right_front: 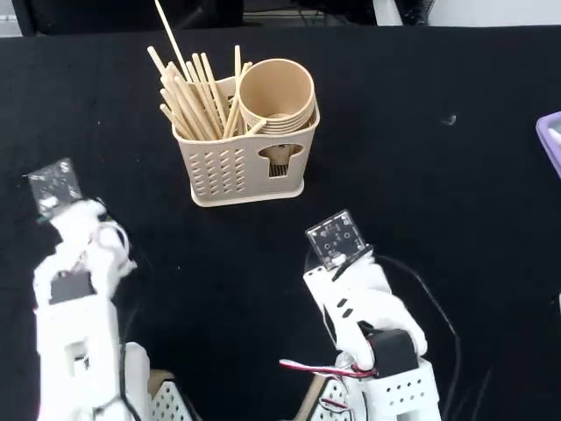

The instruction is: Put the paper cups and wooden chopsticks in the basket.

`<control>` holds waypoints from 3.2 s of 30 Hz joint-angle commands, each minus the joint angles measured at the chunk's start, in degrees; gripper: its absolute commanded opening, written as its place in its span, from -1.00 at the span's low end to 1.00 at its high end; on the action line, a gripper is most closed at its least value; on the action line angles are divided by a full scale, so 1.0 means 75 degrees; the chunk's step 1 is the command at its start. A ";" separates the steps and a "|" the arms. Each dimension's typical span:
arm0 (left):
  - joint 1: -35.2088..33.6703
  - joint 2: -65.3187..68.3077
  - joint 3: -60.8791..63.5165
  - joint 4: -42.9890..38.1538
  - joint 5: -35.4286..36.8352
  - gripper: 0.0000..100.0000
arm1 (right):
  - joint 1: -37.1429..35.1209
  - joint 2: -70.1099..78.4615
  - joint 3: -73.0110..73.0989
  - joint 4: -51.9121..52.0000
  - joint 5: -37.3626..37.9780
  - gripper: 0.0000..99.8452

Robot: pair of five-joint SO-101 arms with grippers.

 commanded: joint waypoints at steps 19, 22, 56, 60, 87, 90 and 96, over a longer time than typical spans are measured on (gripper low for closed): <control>0.2561 -0.5685 0.2385 0.1231 -0.1958 -0.94 | -0.0035 -0.0744 0.0592 -0.0680 -0.1840 -0.96; 0.3065 -0.5779 0.3030 0.0574 -0.2708 -0.94 | 0.0023 -0.0744 0.0580 -0.0680 -0.1840 -0.96; 0.2737 -0.5779 0.3323 0.3786 0.0399 -0.94 | 0.0129 -0.0744 0.0580 0.1946 -0.1887 -0.97; 0.2737 -0.5779 0.3323 0.3786 0.0399 -0.94 | 0.0129 -0.0744 0.0580 0.1946 -0.1887 -0.97; 0.2737 -0.5779 0.3323 0.3786 0.0399 -0.94 | 0.0129 -0.0744 0.0580 0.1946 -0.1887 -0.97; 0.2737 -0.5779 0.3323 0.3786 0.0399 -0.94 | 0.0129 -0.0744 0.0580 0.1946 -0.1887 -0.97; 0.2737 -0.5779 0.3323 0.3786 0.0399 -0.94 | 0.0129 -0.0744 0.0580 0.1946 -0.1887 -0.97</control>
